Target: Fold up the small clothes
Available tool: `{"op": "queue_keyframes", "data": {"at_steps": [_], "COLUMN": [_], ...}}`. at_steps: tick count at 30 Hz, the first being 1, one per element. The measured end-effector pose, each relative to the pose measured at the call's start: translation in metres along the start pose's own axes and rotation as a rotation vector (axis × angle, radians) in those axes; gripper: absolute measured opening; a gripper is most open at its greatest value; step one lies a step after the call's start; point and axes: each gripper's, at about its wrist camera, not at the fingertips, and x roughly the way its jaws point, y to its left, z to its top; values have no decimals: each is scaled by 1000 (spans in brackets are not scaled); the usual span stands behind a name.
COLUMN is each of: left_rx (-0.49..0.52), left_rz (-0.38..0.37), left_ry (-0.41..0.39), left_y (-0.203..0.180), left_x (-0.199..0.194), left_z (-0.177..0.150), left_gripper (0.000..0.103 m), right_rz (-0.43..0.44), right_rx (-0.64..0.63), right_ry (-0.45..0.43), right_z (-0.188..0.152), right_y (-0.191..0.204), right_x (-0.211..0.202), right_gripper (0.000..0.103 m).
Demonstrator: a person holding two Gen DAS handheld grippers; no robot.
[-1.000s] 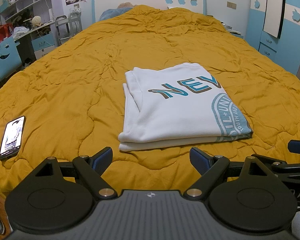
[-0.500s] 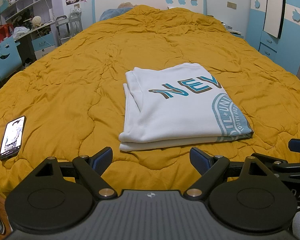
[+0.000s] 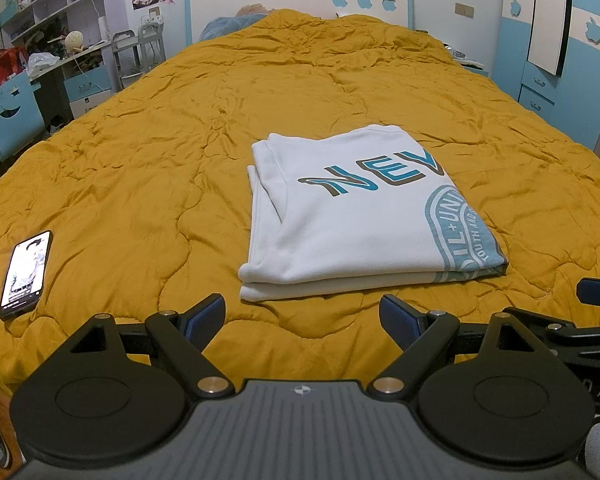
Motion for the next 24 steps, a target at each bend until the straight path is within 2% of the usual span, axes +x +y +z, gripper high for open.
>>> {"op": "queue_keyframes", "data": {"at_steps": [24], "left_rx": [-5], "left_rz": [1], "left_ry": [-5], "left_y": [2], "left_x": [-2], "left_z": [0], "left_gripper": [101], "right_rz": [2], "right_rx": [-1], "right_ry": [-1], "right_z": [-2], "right_y": [1], "right_x": [0], "right_gripper": [82]}}
